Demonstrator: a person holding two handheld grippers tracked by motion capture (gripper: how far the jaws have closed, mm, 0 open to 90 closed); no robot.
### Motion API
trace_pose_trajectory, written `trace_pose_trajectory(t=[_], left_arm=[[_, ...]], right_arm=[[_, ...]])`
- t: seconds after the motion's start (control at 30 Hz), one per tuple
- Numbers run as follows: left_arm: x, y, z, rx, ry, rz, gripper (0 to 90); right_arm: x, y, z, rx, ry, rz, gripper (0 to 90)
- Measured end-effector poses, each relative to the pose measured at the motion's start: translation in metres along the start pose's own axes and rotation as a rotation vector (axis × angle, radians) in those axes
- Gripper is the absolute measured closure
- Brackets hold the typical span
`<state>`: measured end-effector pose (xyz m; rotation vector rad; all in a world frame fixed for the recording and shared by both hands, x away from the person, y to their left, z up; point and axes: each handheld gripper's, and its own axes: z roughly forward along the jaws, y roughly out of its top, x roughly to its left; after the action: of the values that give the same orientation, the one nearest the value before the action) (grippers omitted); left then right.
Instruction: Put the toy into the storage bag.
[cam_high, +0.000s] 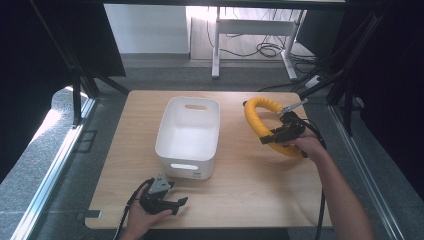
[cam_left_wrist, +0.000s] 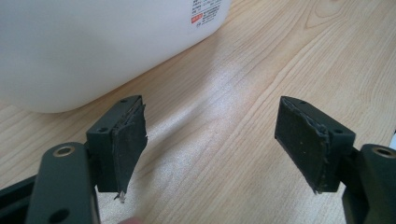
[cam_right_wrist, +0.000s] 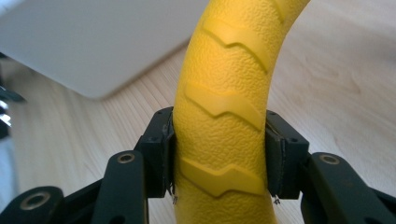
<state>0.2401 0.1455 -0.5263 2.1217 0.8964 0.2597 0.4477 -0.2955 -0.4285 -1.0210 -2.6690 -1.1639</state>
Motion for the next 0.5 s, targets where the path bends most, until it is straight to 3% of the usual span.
trace_pose_trajectory(t=[0.1,0.5], left_arm=[[0.000,0.000,0.000,0.000,0.001,-0.001,25.1],[0.000,0.000,0.001,0.005,0.003,0.001,25.1]], right_arm=[[0.002,0.001,-0.012,-0.076,0.040,0.015,51.7],[0.021,0.007,-0.043,-0.237,0.055,-0.024,51.7]])
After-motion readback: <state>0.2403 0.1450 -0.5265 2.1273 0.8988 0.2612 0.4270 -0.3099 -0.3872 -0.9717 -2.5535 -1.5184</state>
